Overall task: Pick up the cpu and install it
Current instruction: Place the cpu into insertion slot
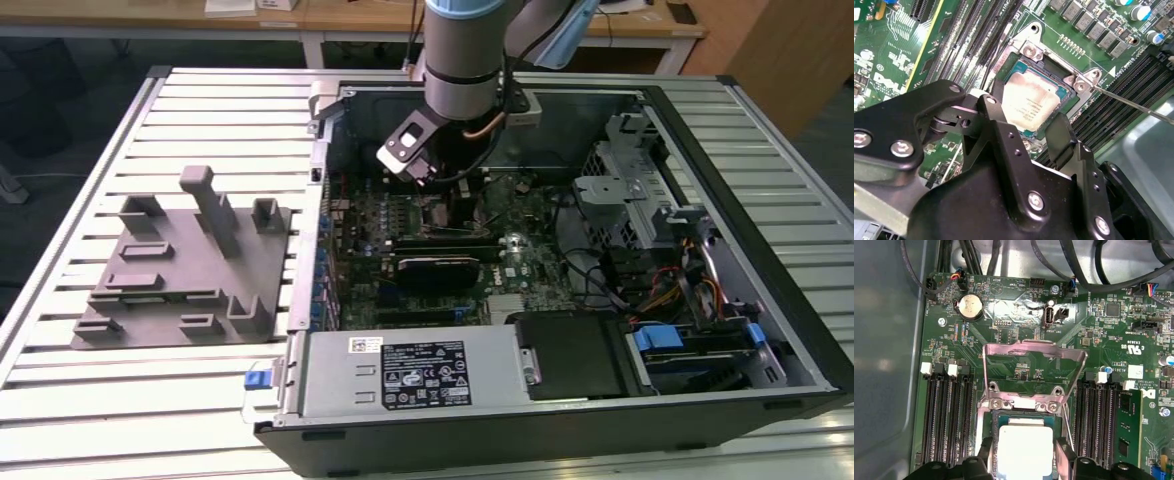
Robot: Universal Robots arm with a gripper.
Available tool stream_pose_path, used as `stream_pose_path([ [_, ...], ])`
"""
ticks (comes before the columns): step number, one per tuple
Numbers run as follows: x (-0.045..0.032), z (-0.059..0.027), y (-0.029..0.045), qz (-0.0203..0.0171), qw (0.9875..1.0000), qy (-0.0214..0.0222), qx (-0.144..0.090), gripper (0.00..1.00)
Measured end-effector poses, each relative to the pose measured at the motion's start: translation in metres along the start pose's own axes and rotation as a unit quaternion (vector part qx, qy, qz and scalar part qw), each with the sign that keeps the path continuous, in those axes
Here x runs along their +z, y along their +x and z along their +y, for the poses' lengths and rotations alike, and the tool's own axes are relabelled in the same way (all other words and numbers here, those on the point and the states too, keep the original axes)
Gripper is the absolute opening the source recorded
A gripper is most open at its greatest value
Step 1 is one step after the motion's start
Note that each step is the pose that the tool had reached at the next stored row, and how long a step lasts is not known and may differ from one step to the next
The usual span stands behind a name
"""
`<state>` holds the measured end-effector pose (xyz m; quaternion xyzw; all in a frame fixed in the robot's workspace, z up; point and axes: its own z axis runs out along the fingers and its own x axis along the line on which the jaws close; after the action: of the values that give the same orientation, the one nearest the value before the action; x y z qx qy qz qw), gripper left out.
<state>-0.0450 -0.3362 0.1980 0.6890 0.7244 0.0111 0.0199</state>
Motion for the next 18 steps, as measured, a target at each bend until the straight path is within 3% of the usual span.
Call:
stream_pose_path([
  [18, 0.0034, -0.0002, 0.0002, -0.0002, 1.0, 0.0001, 0.0, 0.6],
])
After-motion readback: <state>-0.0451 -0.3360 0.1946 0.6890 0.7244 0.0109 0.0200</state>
